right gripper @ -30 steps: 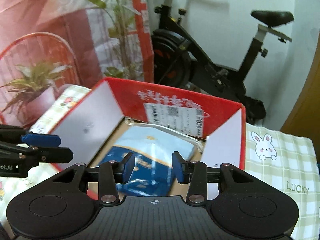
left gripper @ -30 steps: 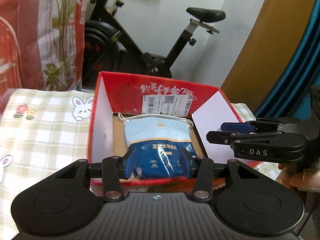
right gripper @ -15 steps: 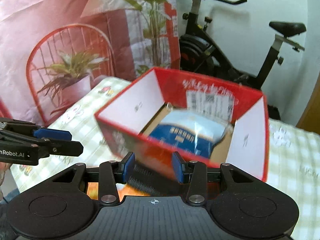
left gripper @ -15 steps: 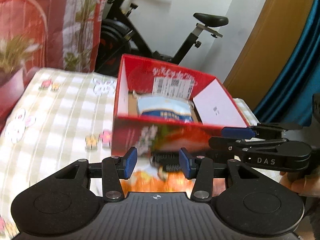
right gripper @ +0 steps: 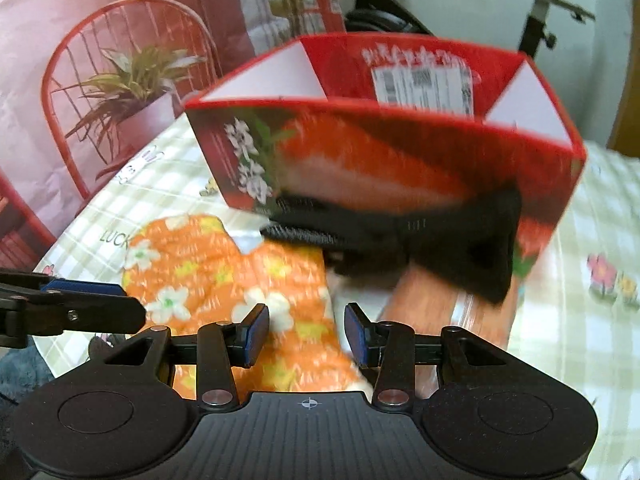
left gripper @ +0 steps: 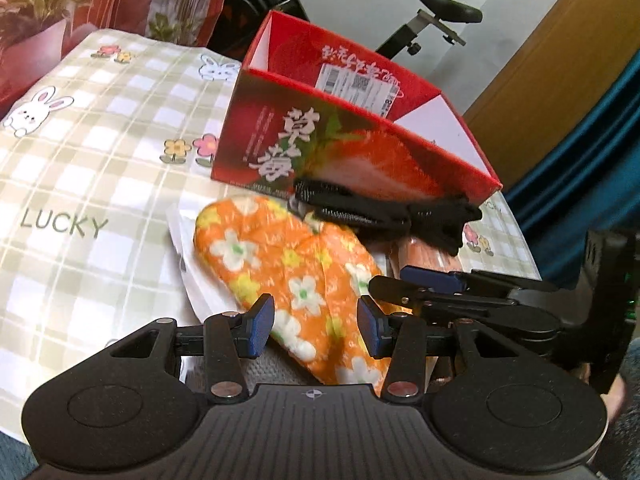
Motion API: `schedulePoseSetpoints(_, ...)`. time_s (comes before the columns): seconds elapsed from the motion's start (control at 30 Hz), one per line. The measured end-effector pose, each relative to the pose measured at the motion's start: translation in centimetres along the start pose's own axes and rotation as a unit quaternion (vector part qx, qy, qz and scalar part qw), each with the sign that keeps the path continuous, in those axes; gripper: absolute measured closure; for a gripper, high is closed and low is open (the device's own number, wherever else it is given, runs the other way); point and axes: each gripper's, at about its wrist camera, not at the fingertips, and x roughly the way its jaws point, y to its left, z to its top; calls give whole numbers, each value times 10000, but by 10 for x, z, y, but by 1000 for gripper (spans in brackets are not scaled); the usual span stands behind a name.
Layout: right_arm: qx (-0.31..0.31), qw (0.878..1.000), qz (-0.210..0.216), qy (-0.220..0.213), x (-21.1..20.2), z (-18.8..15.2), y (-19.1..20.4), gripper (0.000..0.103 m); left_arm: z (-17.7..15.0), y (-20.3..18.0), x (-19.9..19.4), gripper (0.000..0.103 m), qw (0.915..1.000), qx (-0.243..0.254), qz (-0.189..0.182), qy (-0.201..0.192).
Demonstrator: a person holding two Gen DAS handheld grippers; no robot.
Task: Organize soft objects
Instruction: 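Grasp the orange floral oven mitt with the left tool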
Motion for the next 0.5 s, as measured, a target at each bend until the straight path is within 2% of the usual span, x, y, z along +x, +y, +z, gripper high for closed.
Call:
schedulePoseSetpoints(0.13, 249, 9997, 74, -45, 3, -7, -5, 58, -7, 0, 2, 55, 10000, 10, 37, 49)
schedulePoseSetpoints(0.23, 218, 9997, 118, -35, 5, -6, -2, 53, -8, 0, 1, 55, 10000, -13, 58, 58)
schedulePoseSetpoints(0.5, 296, 9994, 198, 21, 12, -5, -1, 52, -14, 9, 12, 55, 9991, -323, -27, 273)
